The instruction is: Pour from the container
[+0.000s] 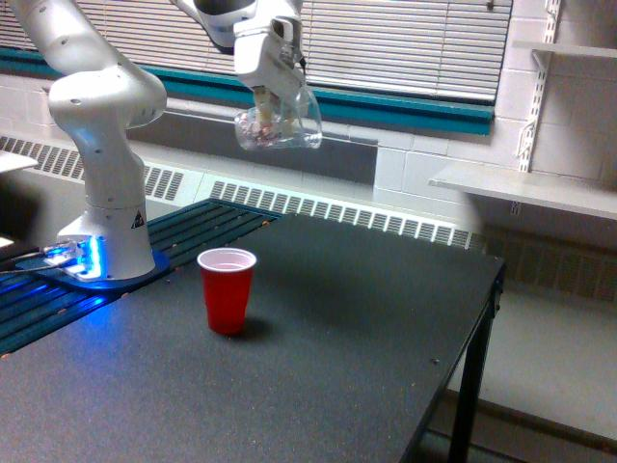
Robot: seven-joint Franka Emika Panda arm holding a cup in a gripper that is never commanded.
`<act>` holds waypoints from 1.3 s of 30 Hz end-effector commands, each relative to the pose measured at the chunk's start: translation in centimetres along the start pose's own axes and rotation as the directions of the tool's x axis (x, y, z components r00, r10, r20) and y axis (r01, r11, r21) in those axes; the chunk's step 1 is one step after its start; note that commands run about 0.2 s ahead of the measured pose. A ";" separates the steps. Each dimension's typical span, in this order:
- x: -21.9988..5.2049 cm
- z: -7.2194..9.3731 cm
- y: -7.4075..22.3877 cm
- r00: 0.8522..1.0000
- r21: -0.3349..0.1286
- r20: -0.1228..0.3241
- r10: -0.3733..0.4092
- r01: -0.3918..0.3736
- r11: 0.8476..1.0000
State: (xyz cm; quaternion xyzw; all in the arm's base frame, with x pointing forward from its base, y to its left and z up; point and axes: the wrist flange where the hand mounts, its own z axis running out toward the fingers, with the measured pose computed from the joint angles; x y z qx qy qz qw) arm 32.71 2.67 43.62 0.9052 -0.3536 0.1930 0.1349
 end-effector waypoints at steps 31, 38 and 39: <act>-2.8 4.7 3.6 0.993 -0.139 0.104 0.047 -0.032 0.990; -3.6 5.1 4.9 0.989 -0.177 0.127 0.073 -0.049 0.983; -3.7 5.1 5.0 0.989 -0.181 0.131 0.075 -0.051 0.982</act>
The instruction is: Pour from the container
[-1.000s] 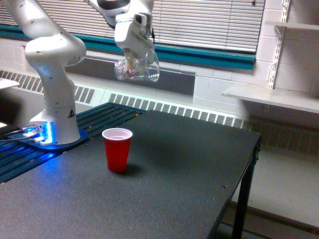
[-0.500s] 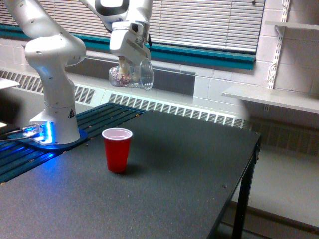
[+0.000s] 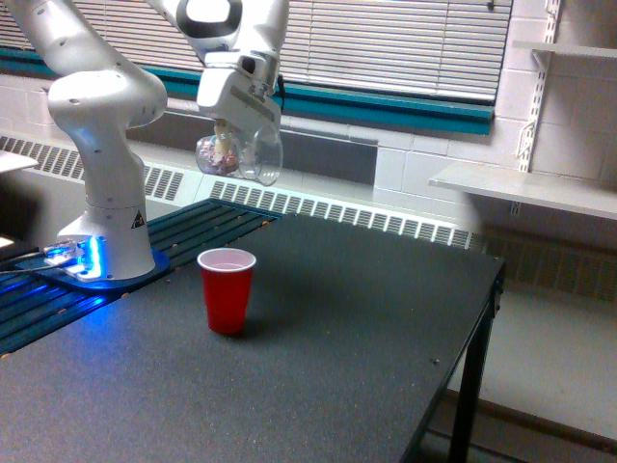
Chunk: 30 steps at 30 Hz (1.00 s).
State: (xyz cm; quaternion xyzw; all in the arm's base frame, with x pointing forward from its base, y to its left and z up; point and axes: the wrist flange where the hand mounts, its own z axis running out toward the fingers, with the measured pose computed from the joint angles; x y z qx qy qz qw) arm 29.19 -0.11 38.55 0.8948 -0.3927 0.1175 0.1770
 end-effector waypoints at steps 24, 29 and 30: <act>-2.4 3.1 2.6 0.996 -0.114 0.085 0.028 -0.018 0.993; -2.7 3.4 2.6 0.996 -0.121 0.082 0.022 -0.012 0.993; -2.7 3.4 2.6 0.996 -0.124 0.086 0.028 -0.017 0.992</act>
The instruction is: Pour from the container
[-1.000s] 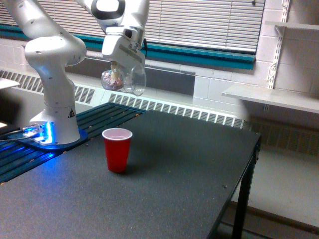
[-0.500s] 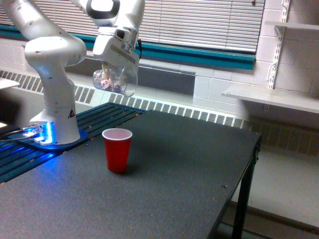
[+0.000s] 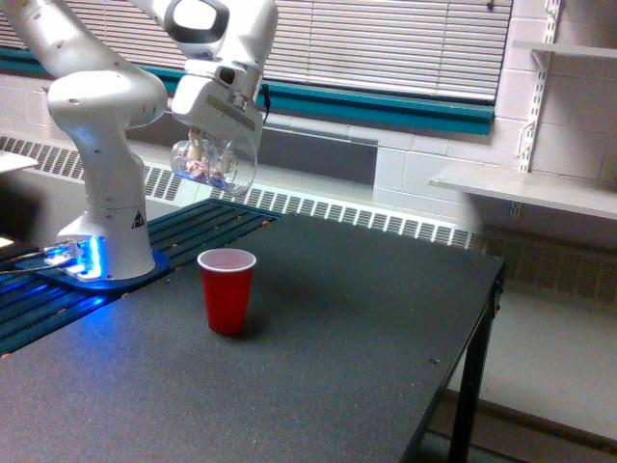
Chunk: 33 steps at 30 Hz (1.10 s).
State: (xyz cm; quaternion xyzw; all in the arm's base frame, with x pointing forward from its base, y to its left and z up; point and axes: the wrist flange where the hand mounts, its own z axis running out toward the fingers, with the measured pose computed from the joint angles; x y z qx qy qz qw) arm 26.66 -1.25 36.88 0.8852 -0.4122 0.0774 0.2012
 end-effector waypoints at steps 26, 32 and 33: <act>-1.1 2.8 2.2 0.987 -0.115 0.136 0.085 -0.069 0.991; -1.1 3.7 2.3 0.984 -0.150 0.156 0.084 -0.061 0.987; -1.1 3.8 2.3 0.984 -0.155 0.159 0.085 -0.060 0.986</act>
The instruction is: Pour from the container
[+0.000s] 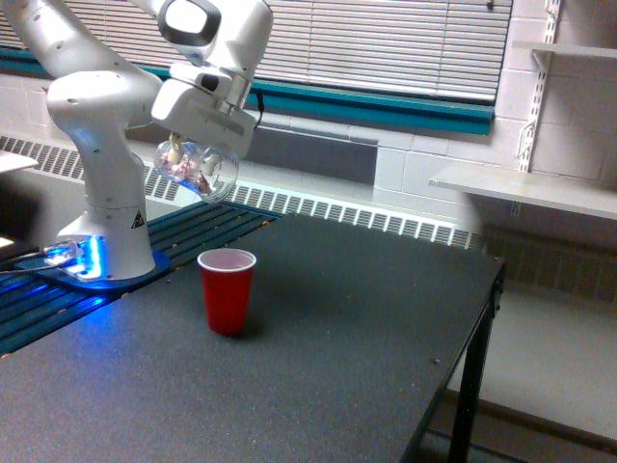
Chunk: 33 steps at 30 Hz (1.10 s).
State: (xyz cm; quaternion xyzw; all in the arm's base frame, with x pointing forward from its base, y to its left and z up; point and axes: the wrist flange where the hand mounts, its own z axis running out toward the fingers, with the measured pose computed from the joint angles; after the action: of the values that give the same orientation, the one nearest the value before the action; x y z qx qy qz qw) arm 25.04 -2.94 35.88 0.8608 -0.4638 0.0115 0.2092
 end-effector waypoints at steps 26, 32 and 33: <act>-0.3 3.4 -1.3 0.998 -0.092 0.055 -0.044 0.049 0.995; -0.2 3.3 -1.7 0.997 -0.097 0.052 -0.053 0.058 0.994; -0.2 3.3 -1.7 0.997 -0.098 0.052 -0.055 0.059 0.993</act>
State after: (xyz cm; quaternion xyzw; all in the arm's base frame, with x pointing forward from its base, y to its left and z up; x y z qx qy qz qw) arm 26.03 -3.43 33.11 0.8595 -0.4545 -0.0329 0.2316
